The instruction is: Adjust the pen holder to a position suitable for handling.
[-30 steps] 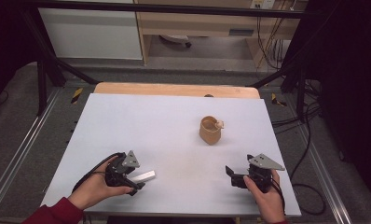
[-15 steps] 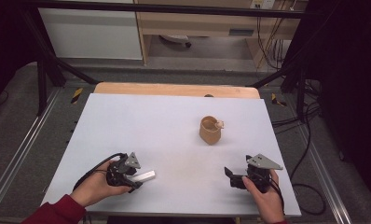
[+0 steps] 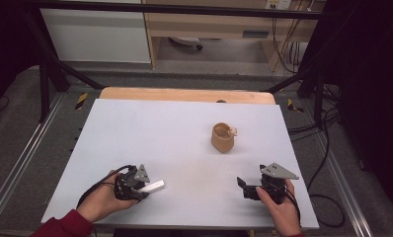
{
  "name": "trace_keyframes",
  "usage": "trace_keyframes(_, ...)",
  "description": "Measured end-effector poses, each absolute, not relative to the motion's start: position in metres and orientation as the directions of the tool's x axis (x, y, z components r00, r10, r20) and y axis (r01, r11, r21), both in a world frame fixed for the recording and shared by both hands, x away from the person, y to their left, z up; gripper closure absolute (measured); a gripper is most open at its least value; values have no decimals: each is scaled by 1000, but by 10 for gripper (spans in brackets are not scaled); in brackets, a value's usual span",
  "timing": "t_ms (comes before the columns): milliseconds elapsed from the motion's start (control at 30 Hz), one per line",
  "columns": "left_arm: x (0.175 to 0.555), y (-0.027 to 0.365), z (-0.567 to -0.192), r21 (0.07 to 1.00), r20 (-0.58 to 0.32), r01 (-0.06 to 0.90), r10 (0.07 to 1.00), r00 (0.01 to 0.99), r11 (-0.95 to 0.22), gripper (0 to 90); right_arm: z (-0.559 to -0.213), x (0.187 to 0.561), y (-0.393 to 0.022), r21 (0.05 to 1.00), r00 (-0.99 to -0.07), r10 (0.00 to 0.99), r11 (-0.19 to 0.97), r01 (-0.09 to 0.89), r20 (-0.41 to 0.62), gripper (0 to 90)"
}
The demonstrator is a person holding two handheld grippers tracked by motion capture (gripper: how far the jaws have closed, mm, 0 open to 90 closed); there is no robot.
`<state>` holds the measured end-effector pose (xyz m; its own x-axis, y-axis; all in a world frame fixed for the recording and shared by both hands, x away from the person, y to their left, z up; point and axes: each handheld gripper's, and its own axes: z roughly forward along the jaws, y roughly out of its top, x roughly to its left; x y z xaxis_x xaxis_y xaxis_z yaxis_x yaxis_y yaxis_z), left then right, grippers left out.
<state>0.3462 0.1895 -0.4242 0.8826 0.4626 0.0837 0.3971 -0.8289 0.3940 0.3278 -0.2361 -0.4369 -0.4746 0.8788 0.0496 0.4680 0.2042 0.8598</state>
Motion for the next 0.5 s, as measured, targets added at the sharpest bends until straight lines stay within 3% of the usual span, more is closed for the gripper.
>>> trace_keyframes(267,343,191,-421,427,117,383,470,875,-819,676,-437,328,-236,859,-473,880,206,469,47,36)
trace_keyframes(500,353,187,-412,632,130,329,514,848,-702,676,-437,328,-237,863,-461,885,187,470,59,38)
